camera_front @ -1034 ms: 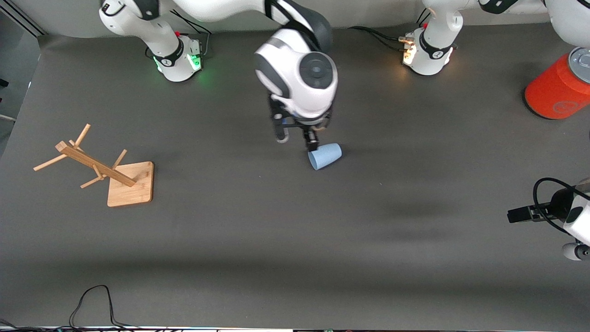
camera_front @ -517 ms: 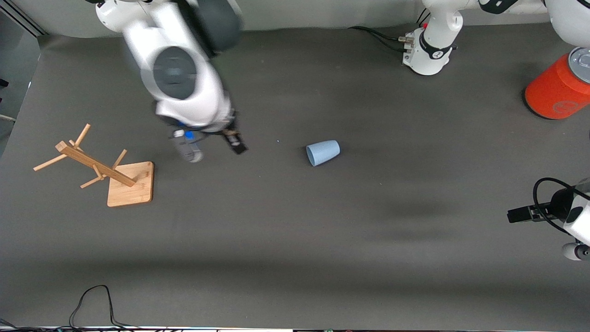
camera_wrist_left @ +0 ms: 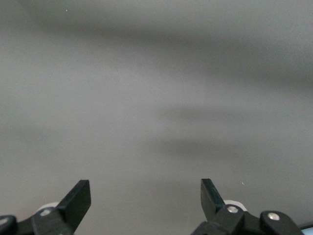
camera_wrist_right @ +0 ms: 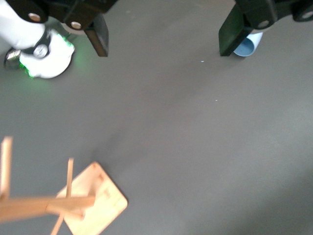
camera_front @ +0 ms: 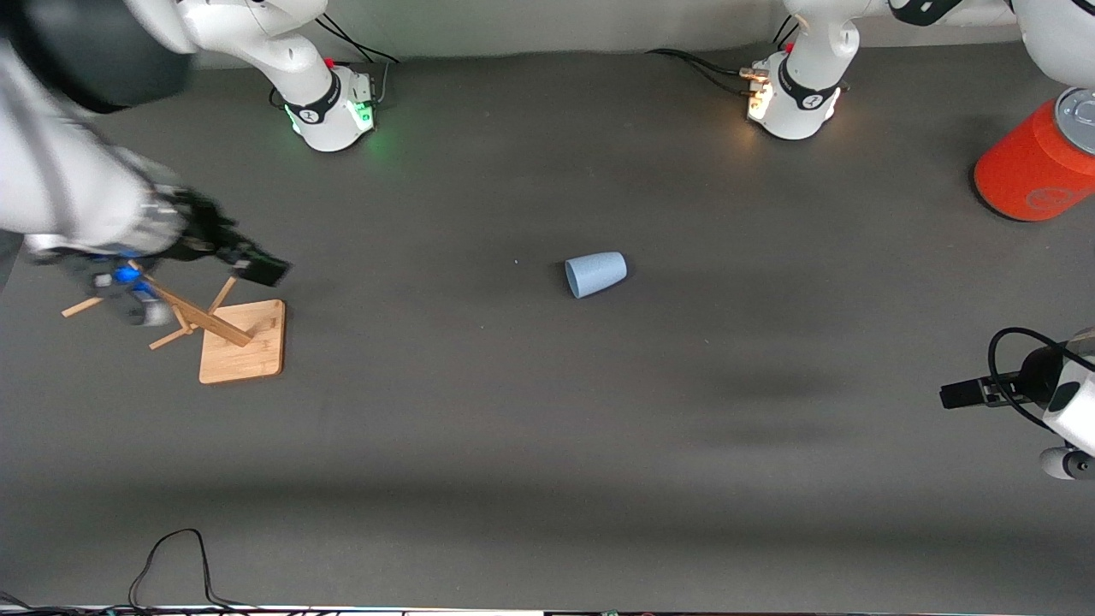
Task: Rotate and upright cup with both arms
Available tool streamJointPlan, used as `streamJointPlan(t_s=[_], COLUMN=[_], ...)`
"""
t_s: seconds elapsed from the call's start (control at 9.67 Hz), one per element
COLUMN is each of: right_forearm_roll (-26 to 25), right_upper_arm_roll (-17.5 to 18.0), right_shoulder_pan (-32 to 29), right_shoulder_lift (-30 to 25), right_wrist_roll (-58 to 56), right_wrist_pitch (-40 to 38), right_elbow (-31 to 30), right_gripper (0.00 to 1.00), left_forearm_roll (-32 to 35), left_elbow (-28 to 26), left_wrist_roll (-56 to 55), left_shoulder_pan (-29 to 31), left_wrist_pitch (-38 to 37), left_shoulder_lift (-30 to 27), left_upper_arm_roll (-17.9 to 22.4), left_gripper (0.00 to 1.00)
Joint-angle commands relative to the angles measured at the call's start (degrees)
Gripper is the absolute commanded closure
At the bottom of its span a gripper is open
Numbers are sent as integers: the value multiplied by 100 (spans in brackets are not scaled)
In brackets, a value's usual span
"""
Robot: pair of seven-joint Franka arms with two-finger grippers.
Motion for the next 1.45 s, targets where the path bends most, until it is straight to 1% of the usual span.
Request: streamJointPlan(t_s=[0.0, 0.1, 0.31, 0.52, 0.72, 0.83, 1.03, 1.14, 1.24, 1.34], right_forearm_roll=[-94, -130, -147, -454, -455, -455, -455, -464, -464, -464], right_upper_arm_roll=[165, 174, 174, 139, 130, 130, 139, 270, 541, 570], right_shoulder_pan=[-734, -947, -1255, -1274, -1257, -1239, -1282, -1527, -1773, -1801], right_shoulder_lift=[-866, -981, -1062, -1027, -956, -1008, -1123, -1149, -1167, -1167], right_wrist_roll=[-1594, -2245, -3327, -4103, -4343, -4343, -4361, -4396, -4466, -4466], right_wrist_pitch=[691, 894, 1167, 1439, 1808, 1932, 1968, 1968, 1968, 1968], right_elbow=[-1198, -1401, -1543, -1544, -1622, -1753, -1895, -1895, -1895, -1887], right_gripper=[0, 0, 0, 0, 0, 0, 0, 0, 0, 0], left_forearm_roll=[-59, -59, -68, -68, -68, -68, -295, -296, -253, -218], left_elbow=[16, 16, 16, 16, 16, 16, 7, 16, 16, 25], left_wrist_roll=[35, 35, 35, 35, 35, 35, -130, -567, -998, -1367], left_shoulder_pan=[10, 10, 10, 10, 10, 10, -86, -252, -498, -778], left_wrist_pitch=[-101, -101, -101, -93, -93, -101, -119, -101, -84, -5], left_shoulder_lift=[-47, -47, -47, -47, -47, -47, -65, -73, -74, -39], left_upper_arm_roll=[9, 9, 9, 9, 9, 9, 9, 9, 9, 27], left_gripper=[0, 0, 0, 0, 0, 0, 0, 0, 0, 0])
